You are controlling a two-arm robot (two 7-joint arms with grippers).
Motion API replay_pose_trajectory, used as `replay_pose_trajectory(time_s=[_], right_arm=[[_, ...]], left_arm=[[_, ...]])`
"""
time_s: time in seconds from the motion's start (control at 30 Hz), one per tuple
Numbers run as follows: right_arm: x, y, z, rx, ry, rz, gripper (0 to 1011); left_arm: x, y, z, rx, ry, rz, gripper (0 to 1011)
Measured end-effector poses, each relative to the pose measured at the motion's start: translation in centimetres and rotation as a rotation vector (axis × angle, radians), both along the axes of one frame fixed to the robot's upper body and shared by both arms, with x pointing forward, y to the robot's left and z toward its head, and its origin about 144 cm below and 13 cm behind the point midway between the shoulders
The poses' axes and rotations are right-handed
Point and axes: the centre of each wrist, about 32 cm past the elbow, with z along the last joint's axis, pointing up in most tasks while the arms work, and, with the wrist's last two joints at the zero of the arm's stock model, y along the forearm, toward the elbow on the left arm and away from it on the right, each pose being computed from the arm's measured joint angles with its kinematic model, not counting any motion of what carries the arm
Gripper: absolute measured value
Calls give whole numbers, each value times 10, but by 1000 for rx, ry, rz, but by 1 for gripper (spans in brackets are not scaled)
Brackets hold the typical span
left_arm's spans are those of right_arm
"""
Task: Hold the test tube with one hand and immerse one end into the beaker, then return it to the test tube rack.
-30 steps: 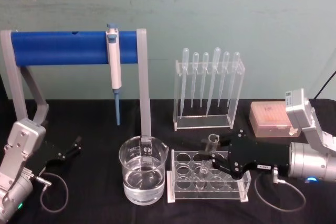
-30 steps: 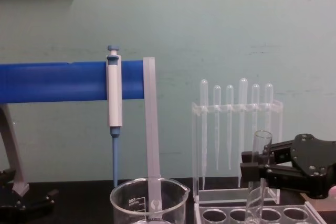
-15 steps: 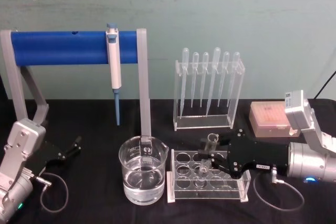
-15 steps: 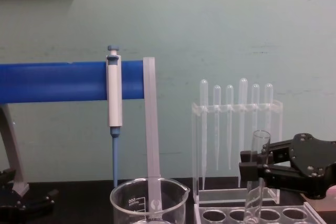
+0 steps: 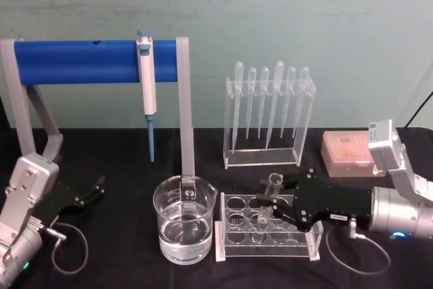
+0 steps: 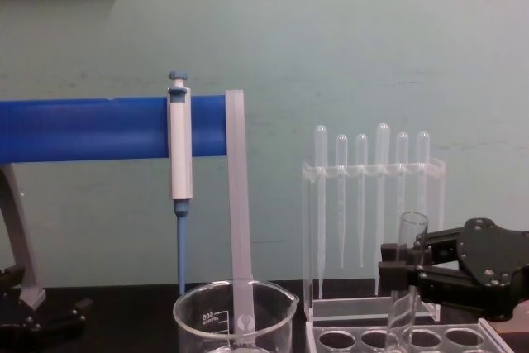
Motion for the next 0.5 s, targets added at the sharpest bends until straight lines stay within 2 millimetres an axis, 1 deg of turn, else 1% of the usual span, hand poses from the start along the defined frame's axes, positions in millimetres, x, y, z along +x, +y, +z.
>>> replay_pose_trajectory(time_s=[0.5], right_arm=[[0, 0, -2, 4, 1, -2, 233]], left_arm=[[0, 0, 0, 0, 0, 0, 1000]])
